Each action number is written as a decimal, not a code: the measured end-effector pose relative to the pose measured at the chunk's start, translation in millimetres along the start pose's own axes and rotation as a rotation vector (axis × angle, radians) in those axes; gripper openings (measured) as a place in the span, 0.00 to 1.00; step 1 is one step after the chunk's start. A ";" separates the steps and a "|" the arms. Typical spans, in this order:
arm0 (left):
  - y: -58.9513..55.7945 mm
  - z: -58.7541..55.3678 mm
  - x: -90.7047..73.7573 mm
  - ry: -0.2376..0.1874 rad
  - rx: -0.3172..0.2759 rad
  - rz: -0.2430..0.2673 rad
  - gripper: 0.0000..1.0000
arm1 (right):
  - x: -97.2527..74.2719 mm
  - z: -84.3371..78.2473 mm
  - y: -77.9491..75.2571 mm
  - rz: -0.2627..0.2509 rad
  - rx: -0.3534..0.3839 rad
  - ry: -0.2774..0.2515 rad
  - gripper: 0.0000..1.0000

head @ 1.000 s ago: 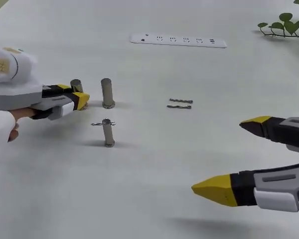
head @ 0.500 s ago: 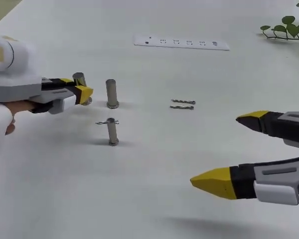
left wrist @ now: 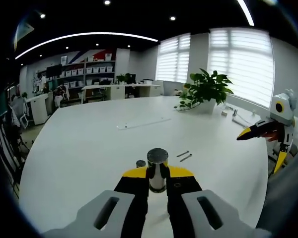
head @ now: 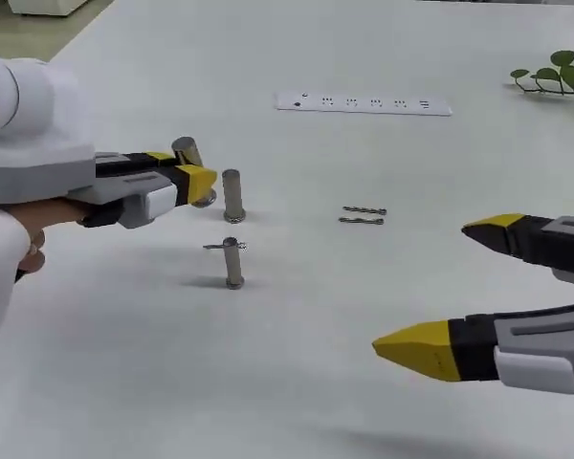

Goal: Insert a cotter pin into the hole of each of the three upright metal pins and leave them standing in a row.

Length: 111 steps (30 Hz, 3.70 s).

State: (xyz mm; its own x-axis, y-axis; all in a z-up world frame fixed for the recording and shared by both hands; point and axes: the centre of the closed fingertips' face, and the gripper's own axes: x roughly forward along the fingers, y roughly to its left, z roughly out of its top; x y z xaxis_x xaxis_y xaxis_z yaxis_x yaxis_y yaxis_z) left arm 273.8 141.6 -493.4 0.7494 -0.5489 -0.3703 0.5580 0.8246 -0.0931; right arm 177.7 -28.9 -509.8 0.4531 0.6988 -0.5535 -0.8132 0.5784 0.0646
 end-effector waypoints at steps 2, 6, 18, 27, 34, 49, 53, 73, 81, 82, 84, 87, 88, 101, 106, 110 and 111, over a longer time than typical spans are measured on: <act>-9.3 0.0 -1.7 0.005 0.021 -0.004 0.09 | -2.2 0.4 0.9 -0.003 0.000 -0.006 0.90; -28.5 -0.7 -2.3 0.007 0.043 -0.028 0.09 | -4.9 0.3 2.4 -0.006 -0.001 -0.013 0.90; -80.2 -35.2 14.2 0.096 0.083 -0.104 0.09 | -11.9 -0.6 6.5 -0.002 0.001 -0.024 0.90; -88.7 -60.0 27.3 0.154 0.084 -0.072 0.09 | -16.8 -1.0 4.8 -0.002 0.005 -0.032 0.90; -91.3 -66.5 32.2 0.161 0.083 -0.066 0.10 | -16.0 -0.1 5.0 0.002 0.005 -0.037 0.90; -102.6 -91.3 39.6 0.228 0.080 -0.082 0.10 | -12.2 -6.7 7.2 0.032 0.028 -0.024 0.91; -104.1 -93.1 41.1 0.235 0.083 -0.099 0.10 | -11.2 -7.8 7.6 0.037 0.031 -0.021 0.90; -105.1 -96.9 41.0 0.232 0.129 -0.072 0.10 | -8.0 -7.0 12.7 0.055 0.025 -0.026 0.90; -106.2 -96.8 39.8 0.239 0.139 -0.086 0.10 | -8.2 -10.1 14.3 0.057 0.014 -0.017 0.90; -105.8 -96.1 38.6 0.239 0.141 -0.088 0.10 | -8.5 -10.7 14.4 0.058 0.015 -0.015 0.90; -105.4 -95.3 34.8 0.250 0.114 -0.101 0.11 | -9.2 -10.8 14.1 0.053 0.018 -0.018 0.90; -105.8 -95.3 27.2 0.258 0.105 -0.134 0.20 | -10.1 -11.9 13.9 0.056 0.024 -0.018 0.90; -108.3 -92.8 24.1 0.246 0.112 -0.162 0.26 | -10.3 -12.3 13.6 0.056 0.026 -0.018 0.90; -121.6 -90.8 -12.4 0.175 0.149 -0.344 0.70 | -12.2 -17.5 3.3 0.024 0.016 0.002 0.83; -115.2 -99.2 -20.3 0.185 0.155 -0.322 0.88 | -14.2 -20.9 -3.9 0.006 -0.002 0.026 0.79; -111.6 -98.7 -27.0 0.178 0.104 -0.326 0.97 | -16.2 -25.3 -11.1 -0.003 0.003 0.047 0.78; -112.1 -98.4 -28.8 0.178 0.088 -0.331 0.99 | -16.7 -26.0 -12.3 -0.005 0.002 0.052 0.77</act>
State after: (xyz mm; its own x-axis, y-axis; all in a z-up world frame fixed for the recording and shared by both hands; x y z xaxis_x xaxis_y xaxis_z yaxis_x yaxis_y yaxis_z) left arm 154.6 78.4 -563.3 0.4542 -0.7447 -0.4890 0.7936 0.5876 -0.1576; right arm 170.6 -58.6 -522.9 0.4373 0.6734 -0.5960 -0.8105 0.5823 0.0633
